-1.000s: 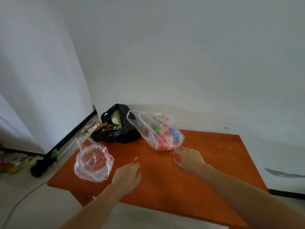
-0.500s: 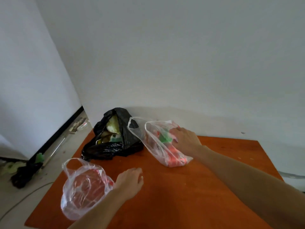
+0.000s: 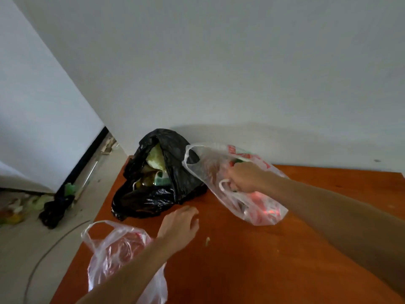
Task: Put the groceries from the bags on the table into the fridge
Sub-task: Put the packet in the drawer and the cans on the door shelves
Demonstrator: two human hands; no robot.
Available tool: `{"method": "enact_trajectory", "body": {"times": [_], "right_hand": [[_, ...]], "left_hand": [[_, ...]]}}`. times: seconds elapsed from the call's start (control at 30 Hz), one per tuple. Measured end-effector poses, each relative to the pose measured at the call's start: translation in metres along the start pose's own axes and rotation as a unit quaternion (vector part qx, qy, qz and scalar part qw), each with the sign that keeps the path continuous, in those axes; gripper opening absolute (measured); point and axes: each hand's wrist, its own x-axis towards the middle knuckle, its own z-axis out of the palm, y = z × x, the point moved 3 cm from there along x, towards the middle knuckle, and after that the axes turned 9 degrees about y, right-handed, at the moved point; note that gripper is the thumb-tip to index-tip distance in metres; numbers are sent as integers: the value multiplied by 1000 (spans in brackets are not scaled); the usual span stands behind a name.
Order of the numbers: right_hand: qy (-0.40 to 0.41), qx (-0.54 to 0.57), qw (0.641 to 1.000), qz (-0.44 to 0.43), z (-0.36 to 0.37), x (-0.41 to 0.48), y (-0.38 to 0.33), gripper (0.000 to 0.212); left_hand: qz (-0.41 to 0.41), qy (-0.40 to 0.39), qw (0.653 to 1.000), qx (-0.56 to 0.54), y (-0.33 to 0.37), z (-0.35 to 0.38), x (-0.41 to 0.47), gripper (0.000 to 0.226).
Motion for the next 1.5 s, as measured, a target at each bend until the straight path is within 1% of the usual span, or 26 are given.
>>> {"method": "enact_trajectory", "body": {"times": [0.13,0.23,0.33,0.4,0.5,0.57,0.6,0.63,0.7,0.77,0.8,0.87,0.9,0.93,0.97,1.03,1.1,1.13,1.17,1.2,1.23,1.3,1.33,1.4,1.43,1.5], "right_hand": [[-61,-27,996,67,13,-56,30,21],[-119,-66,982,127,22,-97,52,29],[-165,-13,963,211,35,-130,65,40],[-171,22,956,237,41,-144,68,45],[-162,93,943,277,33,-147,69,56],[-144,160,937,275,12,-136,67,59],[-134,192,937,257,-1,-128,66,56],[-112,226,939,231,-13,-118,63,46],[-24,264,944,195,-27,-95,58,23],[58,236,950,195,-17,-73,55,27],[61,196,958,199,-4,-63,52,28],[3,115,977,177,32,-50,41,24],[-29,86,982,167,52,-46,39,17],[-42,60,985,158,67,-46,39,16],[-38,32,986,158,79,-48,43,29],[-19,-14,986,165,91,-58,58,61],[-12,-57,983,174,94,-72,76,81],[-10,-73,980,185,94,-79,85,90],[-12,-87,976,201,95,-85,95,98],[-17,-99,970,221,97,-92,106,105],[-27,-104,964,244,100,-97,116,108],[-46,-102,954,279,110,-106,135,106],[-53,-91,950,293,116,-110,144,105],[-77,-57,944,314,131,-119,154,107],[-88,-35,943,319,139,-123,158,112],[-87,1,943,321,150,-130,162,116]], "left_hand": [[111,27,993,-24,25,5,48,28],[213,47,975,-48,51,15,73,29],[276,33,959,-51,76,25,89,35],[302,19,952,-40,85,33,94,39],[298,-3,954,-18,85,42,107,37],[270,-30,962,6,76,46,117,33],[259,-40,965,24,71,47,122,30],[252,-48,966,43,66,49,126,29],[256,-68,959,101,57,51,127,33],[278,-98,940,172,52,56,123,41],[289,-116,929,198,51,59,119,43],[300,-145,914,233,50,62,110,42],[308,-150,907,246,51,62,106,40],[318,-146,903,251,52,62,104,39],[331,-125,904,240,54,62,102,39],[367,-43,912,180,61,54,103,43],[403,30,901,155,70,47,112,57],[414,52,894,161,74,48,122,64],[417,55,891,173,79,47,132,70],[417,47,888,186,83,49,145,74],[405,20,896,183,87,52,159,77],[352,-60,920,160,93,60,182,83],[339,-81,921,174,96,65,189,87],[353,-80,902,238,101,76,200,95],[351,-85,899,248,102,82,203,99],[328,-114,909,231,99,95,209,106]]}}
